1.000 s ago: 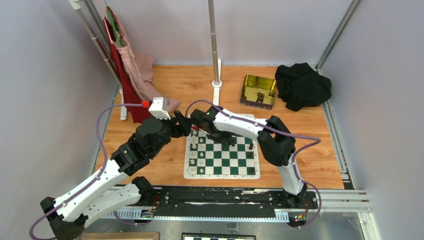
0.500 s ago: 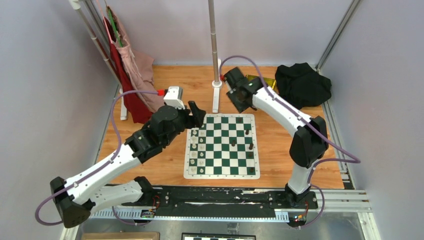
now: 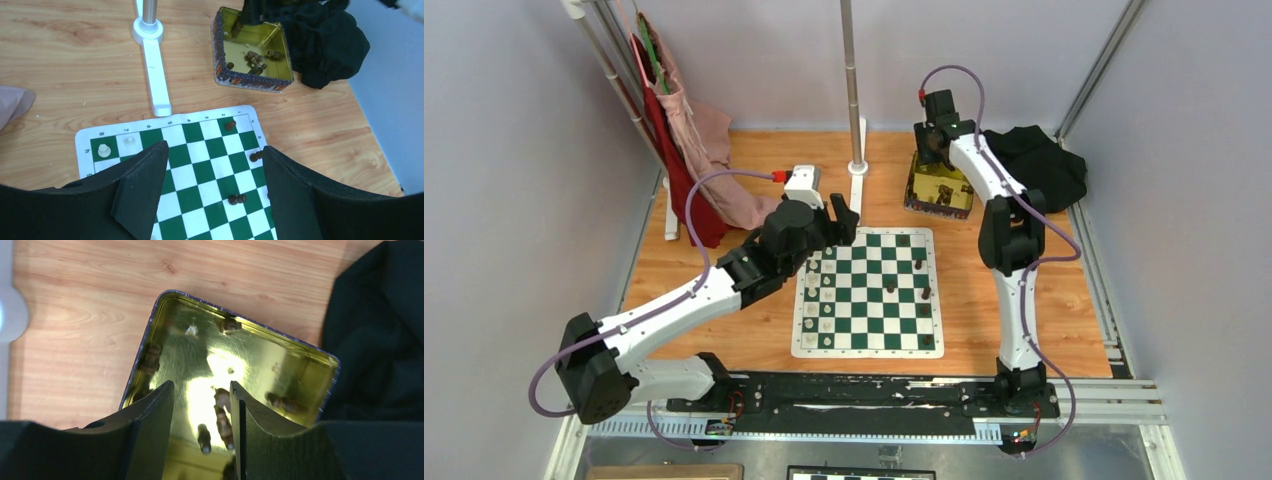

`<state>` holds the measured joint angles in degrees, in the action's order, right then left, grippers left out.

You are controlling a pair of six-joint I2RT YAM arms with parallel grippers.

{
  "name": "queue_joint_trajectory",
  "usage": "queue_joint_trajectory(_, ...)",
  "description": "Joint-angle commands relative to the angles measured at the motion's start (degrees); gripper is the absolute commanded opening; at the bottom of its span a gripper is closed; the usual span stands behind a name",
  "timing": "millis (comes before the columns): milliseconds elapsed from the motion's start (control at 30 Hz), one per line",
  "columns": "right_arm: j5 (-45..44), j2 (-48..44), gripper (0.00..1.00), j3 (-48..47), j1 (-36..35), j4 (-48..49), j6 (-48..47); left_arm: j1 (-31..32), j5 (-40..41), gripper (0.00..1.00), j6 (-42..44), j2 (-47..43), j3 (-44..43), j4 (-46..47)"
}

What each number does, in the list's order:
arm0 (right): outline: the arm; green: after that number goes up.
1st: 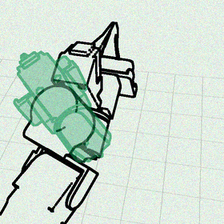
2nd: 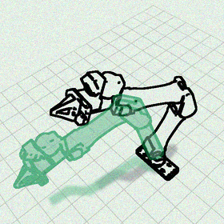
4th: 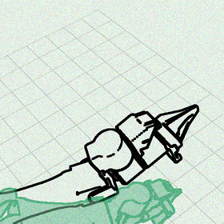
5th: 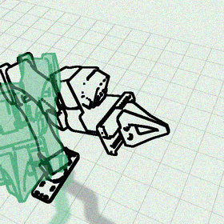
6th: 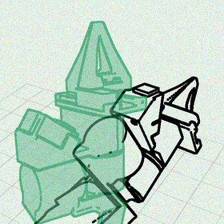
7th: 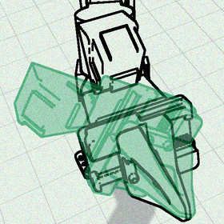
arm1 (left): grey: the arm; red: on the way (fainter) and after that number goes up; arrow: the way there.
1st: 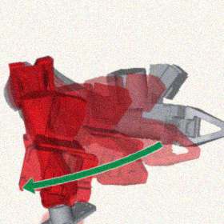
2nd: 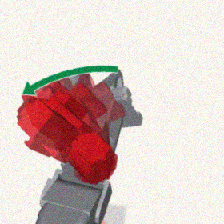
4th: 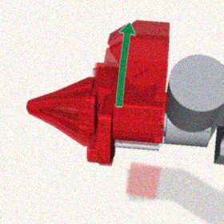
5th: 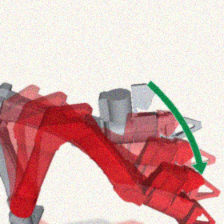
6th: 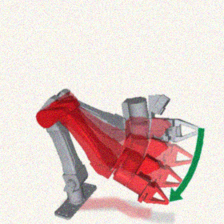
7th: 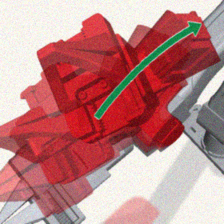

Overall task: Set up the chess pieces on the board
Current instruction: Pick up the chess piece from the storage box.

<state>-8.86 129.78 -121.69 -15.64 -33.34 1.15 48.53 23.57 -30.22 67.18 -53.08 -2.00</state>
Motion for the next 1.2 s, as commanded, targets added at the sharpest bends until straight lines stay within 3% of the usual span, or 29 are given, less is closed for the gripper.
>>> queue_joint_trajectory(0, 1.7, 5.6, 0.49, -4.6, 1.3, 3.3, 2.7, 0.3, 1.1, 0.75, 0.1, 1.1, 2.6, 9.0)
queue_joint_trajectory(433, 0.0, 9.3, 0.51, -3.0, 3.7, 8.5, 2.4, 0.3, 1.0, 0.75, -1.1, 1.8, 7.3, 18.2)
queue_joint_trajectory(1167, -1.4, 13.5, 0.46, -7.6, 4.3, 10.6, 2.0, 0.3, -1.1, 0.75, -2.3, 4.2, 10.4, 23.0)
